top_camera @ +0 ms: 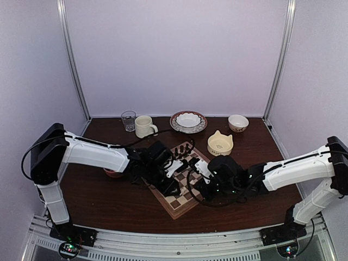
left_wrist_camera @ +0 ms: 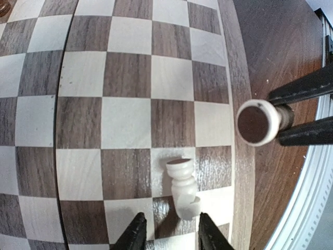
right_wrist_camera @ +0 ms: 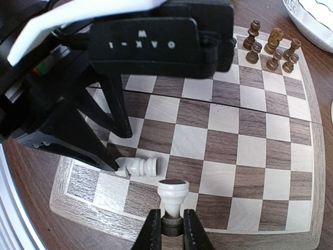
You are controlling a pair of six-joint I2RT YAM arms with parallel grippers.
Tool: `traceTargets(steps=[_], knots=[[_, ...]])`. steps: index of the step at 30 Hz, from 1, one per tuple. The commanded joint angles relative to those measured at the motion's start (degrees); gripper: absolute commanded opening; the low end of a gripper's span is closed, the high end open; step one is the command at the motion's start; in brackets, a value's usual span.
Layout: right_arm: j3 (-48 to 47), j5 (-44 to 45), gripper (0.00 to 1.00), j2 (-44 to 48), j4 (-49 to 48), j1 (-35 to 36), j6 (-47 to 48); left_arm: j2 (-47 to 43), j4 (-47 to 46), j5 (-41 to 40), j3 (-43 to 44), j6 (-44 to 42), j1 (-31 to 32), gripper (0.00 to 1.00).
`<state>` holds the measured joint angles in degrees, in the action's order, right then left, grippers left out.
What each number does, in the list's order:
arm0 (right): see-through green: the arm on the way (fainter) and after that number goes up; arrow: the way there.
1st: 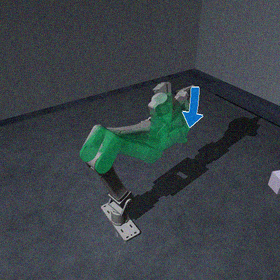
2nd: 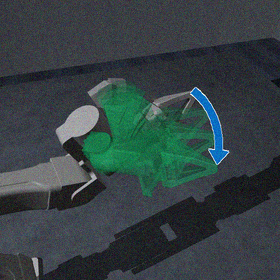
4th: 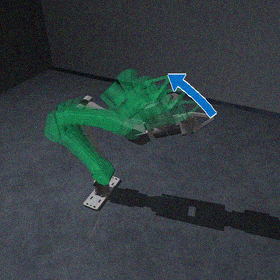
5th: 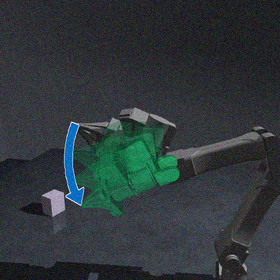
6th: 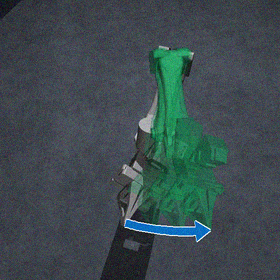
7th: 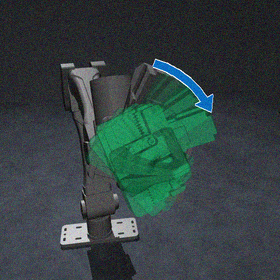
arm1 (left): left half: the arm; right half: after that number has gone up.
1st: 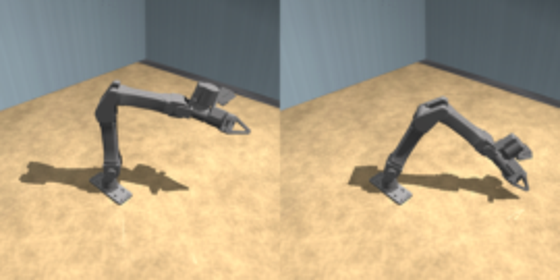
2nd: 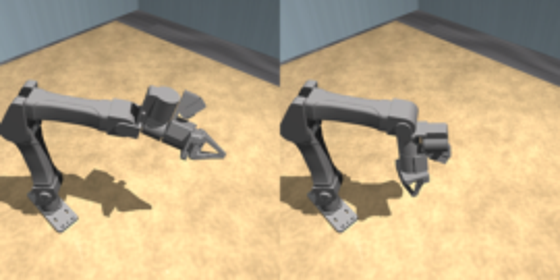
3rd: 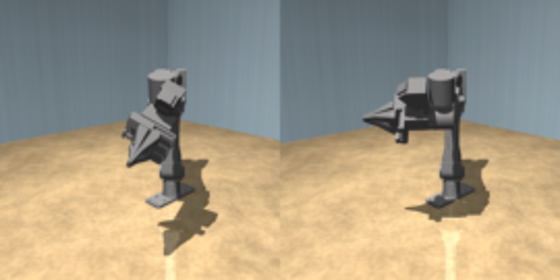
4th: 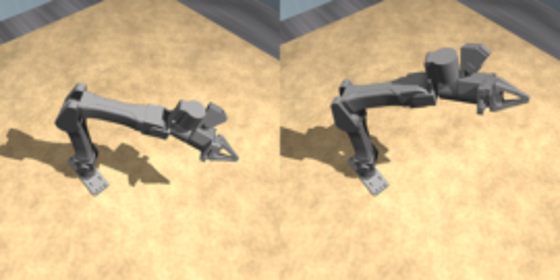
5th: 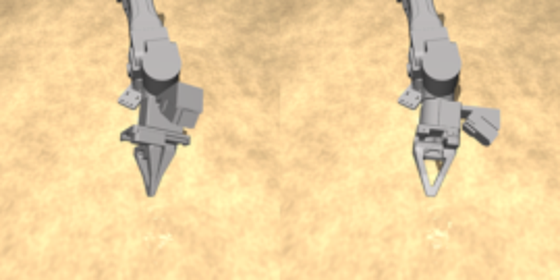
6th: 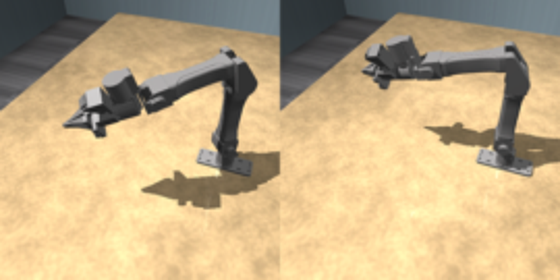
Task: Set up the chess pieces on the board
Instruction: Pass from the right arm to the left
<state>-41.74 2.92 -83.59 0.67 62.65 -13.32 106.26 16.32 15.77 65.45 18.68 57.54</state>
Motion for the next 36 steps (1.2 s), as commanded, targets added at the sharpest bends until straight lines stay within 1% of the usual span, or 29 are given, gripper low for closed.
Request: traceTargets(steps=[1, 4, 7, 13, 16, 22, 26, 28, 31, 36], knots=[[0.6, 0.0, 0.04, 1.6, 0.0, 0.3, 0.0, -4.8, -2.4, -1.3, -1.4, 0.1, 0.4, 0.38], [0.9, -0.8, 0.04, 2.0, -0.5, 0.2, 0.3, -7.0, -3.6, -1.3, -2.7, 0.9, 0.3, 0.41], [1.4, -2.5, 0.04, 2.8, -1.3, 0.3, 1.1, -9.3, -6.3, 1.0, -4.7, 2.9, -0.4, 0.44], [2.3, -6.4, 0.04, 3.9, -5.0, 0.4, 2.9, -11.2, -17.3, 14.5, -9.2, 9.0, -4.4, 0.52], [2.0, -7.7, 0.04, 3.3, -5.9, 0.8, 3.9, -11.0, -19.3, 17.3, -9.4, 10.1, -4.5, 0.54], [1.7, -8.0, 0.04, 2.8, -7.8, 2.8, 5.8, -8.6, -21.8, 21.9, -8.6, 13.3, -4.5, 0.55], [2.5, -8.2, 0.03, 3.7, -9.1, 3.3, 6.4, -7.4, -22.9, 23.6, -8.3, 14.6, -4.5, 0.56], [2.7, -8.2, 0.03, 4.1, -9.3, 3.4, 6.5, -7.0, -23.4, 24.6, -8.2, 14.9, -4.5, 0.53], [3.1, -9.0, 0.03, 4.4, -10.1, 3.5, 6.8, -6.3, -24.0, 25.8, -7.8, 15.5, -4.5, 0.44], [3.1, -8.2, 0.03, 4.6, -10.0, 3.6, 6.8, -5.6, -25.1, 27.2, -7.7, 16.2, -4.5, 0.35]])
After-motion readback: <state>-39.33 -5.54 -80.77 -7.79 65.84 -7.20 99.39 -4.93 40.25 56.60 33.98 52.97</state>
